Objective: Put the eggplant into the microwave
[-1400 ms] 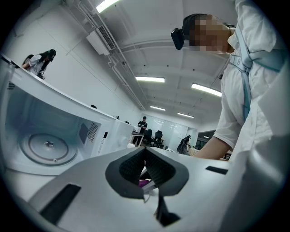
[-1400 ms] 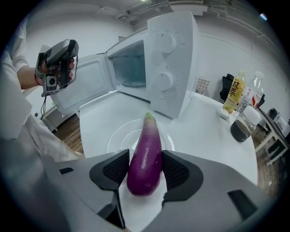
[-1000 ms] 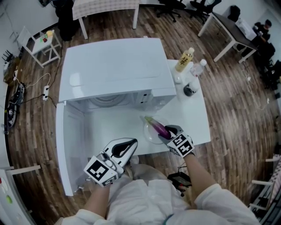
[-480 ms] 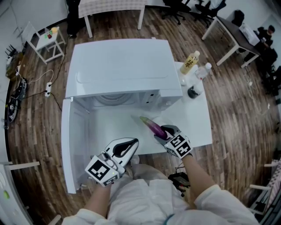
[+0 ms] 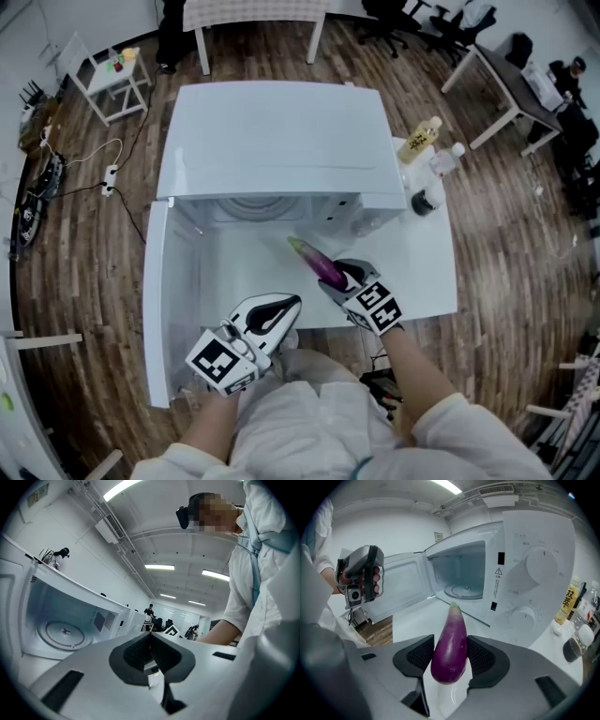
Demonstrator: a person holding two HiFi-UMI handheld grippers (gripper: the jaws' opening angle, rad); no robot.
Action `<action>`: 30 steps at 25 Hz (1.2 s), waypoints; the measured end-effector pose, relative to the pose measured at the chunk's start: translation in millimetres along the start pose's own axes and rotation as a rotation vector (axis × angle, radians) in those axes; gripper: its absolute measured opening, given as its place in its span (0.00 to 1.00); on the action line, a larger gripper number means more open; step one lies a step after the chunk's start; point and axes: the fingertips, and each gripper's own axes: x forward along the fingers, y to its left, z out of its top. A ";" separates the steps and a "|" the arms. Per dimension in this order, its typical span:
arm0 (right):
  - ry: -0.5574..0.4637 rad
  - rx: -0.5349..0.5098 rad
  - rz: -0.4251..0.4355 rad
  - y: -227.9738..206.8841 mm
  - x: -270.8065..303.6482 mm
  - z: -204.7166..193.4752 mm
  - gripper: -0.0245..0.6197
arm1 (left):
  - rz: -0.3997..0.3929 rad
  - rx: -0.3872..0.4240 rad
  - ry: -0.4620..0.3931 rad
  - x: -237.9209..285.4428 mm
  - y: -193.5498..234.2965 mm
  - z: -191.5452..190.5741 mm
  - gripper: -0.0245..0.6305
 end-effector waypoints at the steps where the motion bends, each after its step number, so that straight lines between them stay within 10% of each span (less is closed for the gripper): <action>1: -0.004 -0.001 0.002 1.4 3.2 4.6 0.41 | 0.001 -0.003 0.001 -1.4 0.8 -1.2 0.04; 30: -0.078 -0.059 -0.057 -27.9 118.7 143.6 0.41 | 0.087 -0.019 -0.034 -5.8 57.9 -13.0 0.04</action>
